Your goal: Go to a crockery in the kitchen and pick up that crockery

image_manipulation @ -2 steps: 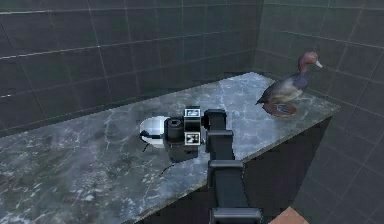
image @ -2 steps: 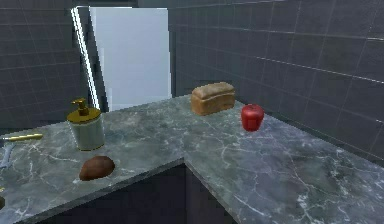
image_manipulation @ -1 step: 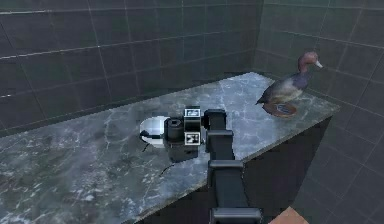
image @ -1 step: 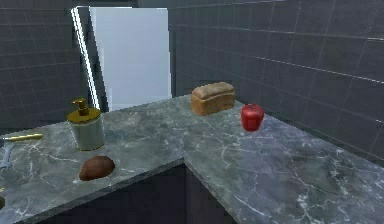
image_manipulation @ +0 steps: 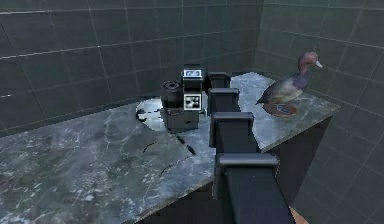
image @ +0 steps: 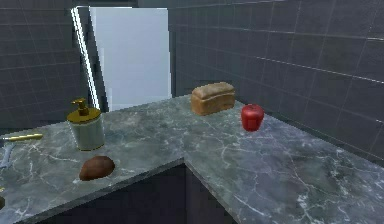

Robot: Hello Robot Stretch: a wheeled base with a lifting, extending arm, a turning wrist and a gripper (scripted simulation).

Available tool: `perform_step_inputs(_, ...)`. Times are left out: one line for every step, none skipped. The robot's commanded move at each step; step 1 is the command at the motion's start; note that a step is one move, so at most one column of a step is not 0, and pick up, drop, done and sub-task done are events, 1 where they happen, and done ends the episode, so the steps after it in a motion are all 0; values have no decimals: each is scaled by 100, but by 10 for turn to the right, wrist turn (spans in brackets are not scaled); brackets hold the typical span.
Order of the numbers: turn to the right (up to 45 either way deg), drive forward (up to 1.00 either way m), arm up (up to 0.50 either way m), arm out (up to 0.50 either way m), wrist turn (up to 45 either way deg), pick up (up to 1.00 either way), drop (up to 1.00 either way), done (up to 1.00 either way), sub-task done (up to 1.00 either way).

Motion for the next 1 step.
perform_step_inputs(0,0,0,0,0,0,0,100,0)
